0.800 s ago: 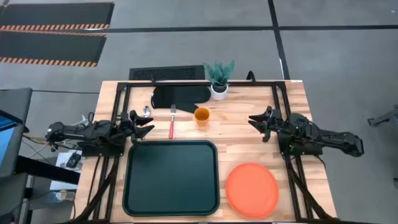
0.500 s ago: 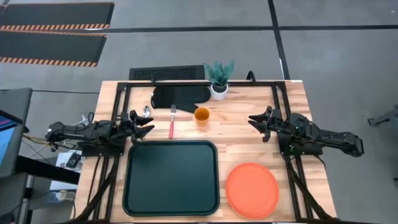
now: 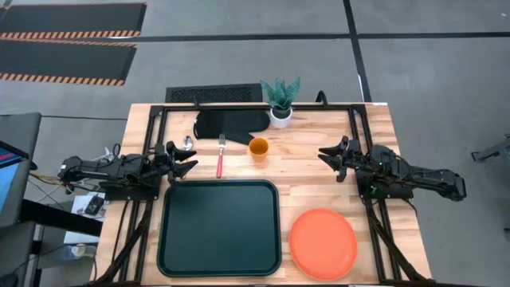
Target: Pick and place plate/cup/fork/spoon on tray
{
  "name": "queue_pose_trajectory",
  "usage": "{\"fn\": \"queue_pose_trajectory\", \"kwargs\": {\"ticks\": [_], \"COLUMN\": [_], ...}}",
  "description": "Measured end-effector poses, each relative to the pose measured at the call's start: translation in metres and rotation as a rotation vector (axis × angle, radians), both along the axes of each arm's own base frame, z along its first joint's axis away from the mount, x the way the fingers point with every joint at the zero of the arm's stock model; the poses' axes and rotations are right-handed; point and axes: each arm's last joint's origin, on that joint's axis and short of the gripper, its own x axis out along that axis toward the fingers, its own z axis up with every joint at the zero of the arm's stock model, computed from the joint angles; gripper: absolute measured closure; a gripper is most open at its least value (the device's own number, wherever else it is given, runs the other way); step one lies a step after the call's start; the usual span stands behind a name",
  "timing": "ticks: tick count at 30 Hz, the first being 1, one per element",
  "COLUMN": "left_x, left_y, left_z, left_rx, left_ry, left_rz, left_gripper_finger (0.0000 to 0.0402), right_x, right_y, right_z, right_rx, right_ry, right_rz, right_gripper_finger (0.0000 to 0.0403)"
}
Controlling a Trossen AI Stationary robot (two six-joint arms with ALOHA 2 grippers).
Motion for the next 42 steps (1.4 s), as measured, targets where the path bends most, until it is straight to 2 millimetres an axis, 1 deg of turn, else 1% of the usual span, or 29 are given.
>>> {"fn": "queue_pose_trajectory", "kwargs": {"ticks": [20,22,24,27,32,35,38,40,42], "left_x": [0.000,0.000,-0.001,-0.001,-0.001,-0.002,-0.004,-0.005,-0.007], "left_y": [0.000,0.001,0.002,0.003,0.004,0.005,0.007,0.009,0.010], "left_z": [0.000,0.000,0.000,0.000,0.000,0.001,0.005,0.008,0.013], "left_rx": [0.000,-0.006,-0.057,-0.180,-0.303,-0.371,-0.469,-0.527,-0.562], "left_ry": [0.000,-0.002,-0.021,-0.063,-0.115,-0.152,-0.252,-0.325,-0.382], "left_rz": [0.001,0.030,0.062,0.079,0.112,0.163,0.225,0.264,0.282], "left_gripper_finger": [0.0186,0.0186,0.0186,0.0186,0.0186,0.0186,0.0186,0.0186,0.0186], "right_x": [0.000,0.000,0.000,0.000,0.000,-0.001,-0.002,-0.003,-0.004], "right_y": [0.000,0.000,0.000,0.000,0.000,-0.001,-0.001,-0.001,-0.003], "right_z": [0.000,0.000,0.000,0.001,0.005,0.010,0.016,0.020,0.021], "right_rx": [0.000,0.000,0.000,0.004,0.184,0.268,0.362,0.392,0.419], "right_ry": [0.000,0.000,0.000,-0.007,-0.109,-0.195,-0.292,-0.339,-0.363], "right_rz": [0.000,0.000,0.000,-0.004,0.000,-0.020,-0.017,-0.015,-0.055], "right_gripper_finger": [0.0250,0.0250,0.0249,0.0248,0.0250,0.0251,0.0251,0.0251,0.0251]}}
